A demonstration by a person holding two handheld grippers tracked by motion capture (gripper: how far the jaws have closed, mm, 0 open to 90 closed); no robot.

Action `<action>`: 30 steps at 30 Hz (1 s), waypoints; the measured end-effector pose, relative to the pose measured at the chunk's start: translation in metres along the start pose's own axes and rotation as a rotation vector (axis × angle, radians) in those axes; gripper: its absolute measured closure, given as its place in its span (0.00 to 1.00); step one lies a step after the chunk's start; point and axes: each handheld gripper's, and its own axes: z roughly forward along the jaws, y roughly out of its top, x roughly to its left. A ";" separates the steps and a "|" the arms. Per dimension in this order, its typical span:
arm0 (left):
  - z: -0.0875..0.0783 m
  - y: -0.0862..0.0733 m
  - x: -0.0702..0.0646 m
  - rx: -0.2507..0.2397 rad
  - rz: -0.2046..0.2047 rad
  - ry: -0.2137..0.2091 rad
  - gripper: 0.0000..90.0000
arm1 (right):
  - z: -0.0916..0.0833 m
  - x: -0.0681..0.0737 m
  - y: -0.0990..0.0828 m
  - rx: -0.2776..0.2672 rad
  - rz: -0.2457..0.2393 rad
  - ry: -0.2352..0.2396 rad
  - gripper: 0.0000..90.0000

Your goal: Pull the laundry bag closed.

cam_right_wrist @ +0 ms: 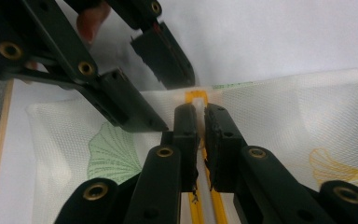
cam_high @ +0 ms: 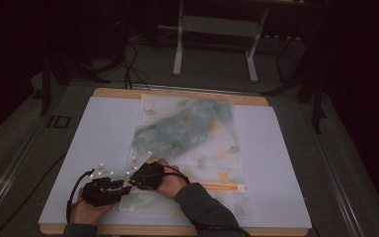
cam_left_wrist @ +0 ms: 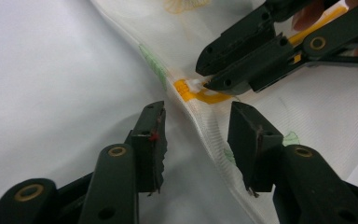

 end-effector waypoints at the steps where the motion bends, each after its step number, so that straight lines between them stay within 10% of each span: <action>1: 0.002 0.000 0.000 0.006 0.000 -0.004 0.64 | -0.001 0.000 0.000 -0.001 0.000 -0.001 0.93; 30: 0.011 0.002 0.003 0.014 -0.041 -0.093 0.98 | -0.004 -0.001 -0.007 0.006 -0.011 0.002 0.93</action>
